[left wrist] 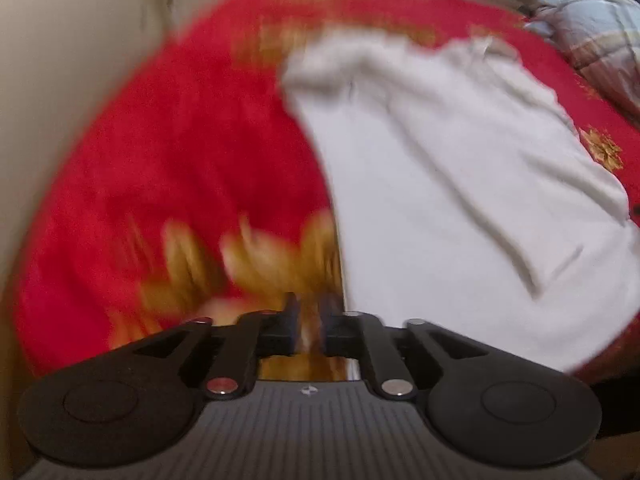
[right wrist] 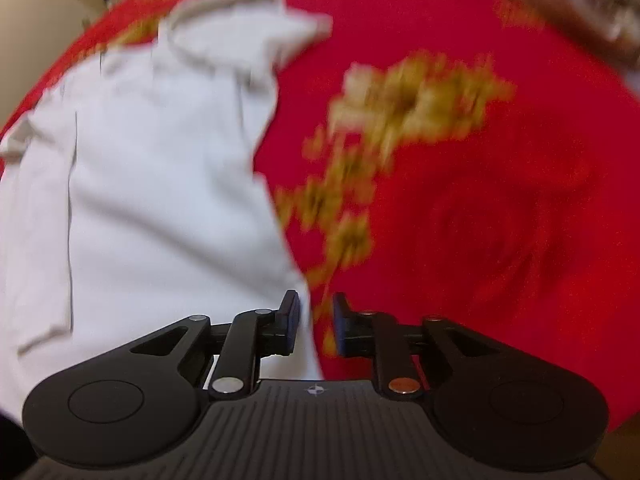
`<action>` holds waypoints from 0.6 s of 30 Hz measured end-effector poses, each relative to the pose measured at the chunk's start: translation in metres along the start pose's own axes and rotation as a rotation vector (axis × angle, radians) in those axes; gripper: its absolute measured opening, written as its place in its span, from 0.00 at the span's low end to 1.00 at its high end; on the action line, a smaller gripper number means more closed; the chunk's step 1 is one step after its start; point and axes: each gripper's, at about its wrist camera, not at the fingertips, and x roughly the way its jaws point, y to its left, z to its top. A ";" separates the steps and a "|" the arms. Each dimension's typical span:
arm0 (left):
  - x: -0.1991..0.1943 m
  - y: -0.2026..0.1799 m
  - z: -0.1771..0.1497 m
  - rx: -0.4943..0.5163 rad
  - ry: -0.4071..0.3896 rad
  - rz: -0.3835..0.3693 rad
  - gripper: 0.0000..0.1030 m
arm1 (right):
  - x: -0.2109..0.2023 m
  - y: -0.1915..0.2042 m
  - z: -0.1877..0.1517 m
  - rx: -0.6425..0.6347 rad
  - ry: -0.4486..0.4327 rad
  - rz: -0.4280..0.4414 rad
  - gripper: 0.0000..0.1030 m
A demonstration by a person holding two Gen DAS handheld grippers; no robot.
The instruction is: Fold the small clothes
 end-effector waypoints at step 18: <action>0.088 -0.207 0.037 0.678 0.040 -0.364 0.09 | -0.023 0.031 0.023 -0.040 -0.204 0.126 0.30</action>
